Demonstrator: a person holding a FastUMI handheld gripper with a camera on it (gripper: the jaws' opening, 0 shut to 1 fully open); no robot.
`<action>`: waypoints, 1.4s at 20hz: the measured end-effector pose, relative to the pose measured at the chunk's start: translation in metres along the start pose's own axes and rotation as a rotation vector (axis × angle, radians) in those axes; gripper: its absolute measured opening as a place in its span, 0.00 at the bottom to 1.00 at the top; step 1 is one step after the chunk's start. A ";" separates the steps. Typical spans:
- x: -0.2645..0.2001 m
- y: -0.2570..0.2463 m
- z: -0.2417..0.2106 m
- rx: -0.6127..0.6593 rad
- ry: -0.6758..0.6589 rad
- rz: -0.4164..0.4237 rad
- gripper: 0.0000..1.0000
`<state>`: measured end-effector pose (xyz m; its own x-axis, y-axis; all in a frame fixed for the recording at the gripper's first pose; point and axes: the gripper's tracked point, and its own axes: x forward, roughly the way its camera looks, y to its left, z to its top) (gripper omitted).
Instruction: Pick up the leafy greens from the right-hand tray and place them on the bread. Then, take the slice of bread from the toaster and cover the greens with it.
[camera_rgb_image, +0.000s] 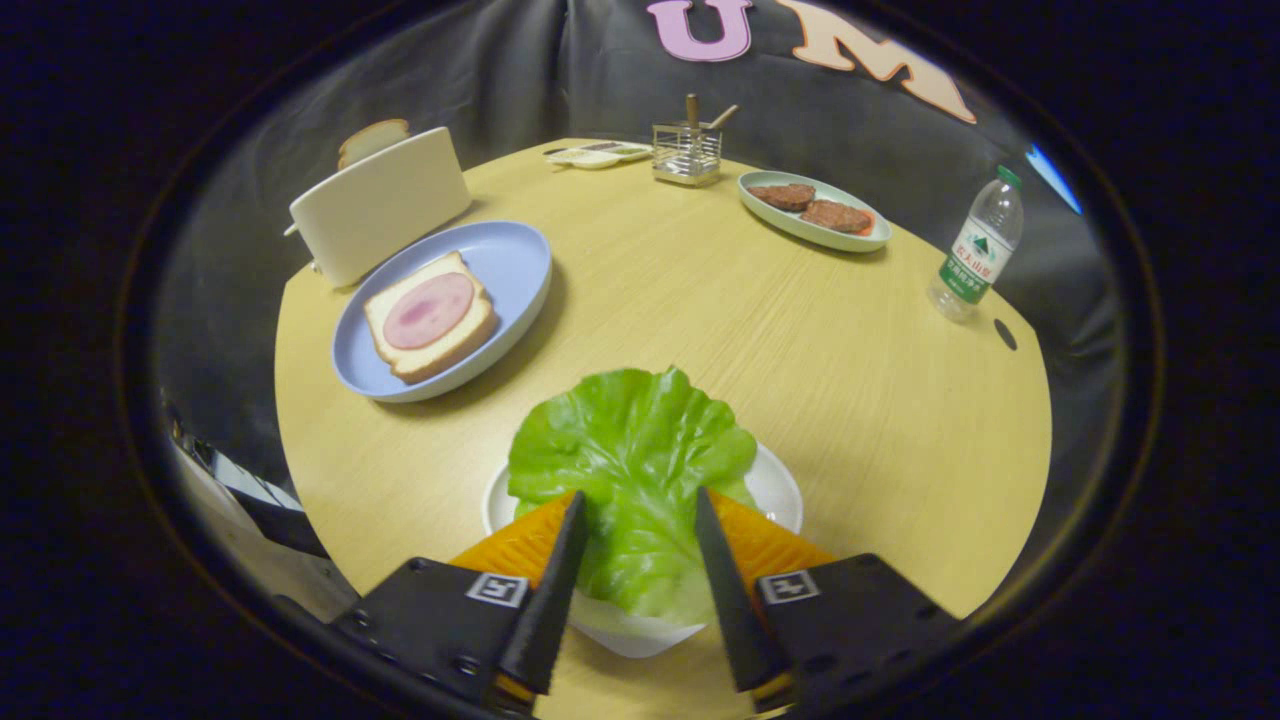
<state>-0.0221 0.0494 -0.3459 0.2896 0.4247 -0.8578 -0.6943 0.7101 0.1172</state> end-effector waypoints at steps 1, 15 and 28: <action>0.002 0.000 0.000 0.007 0.002 -0.008 0.62; -0.015 0.008 0.013 -0.064 -0.054 -0.099 0.04; -0.053 0.063 0.092 -0.084 -0.210 -0.069 0.03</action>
<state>-0.0207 0.1226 -0.2469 0.4630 0.4902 -0.7385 -0.7177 0.6962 0.0122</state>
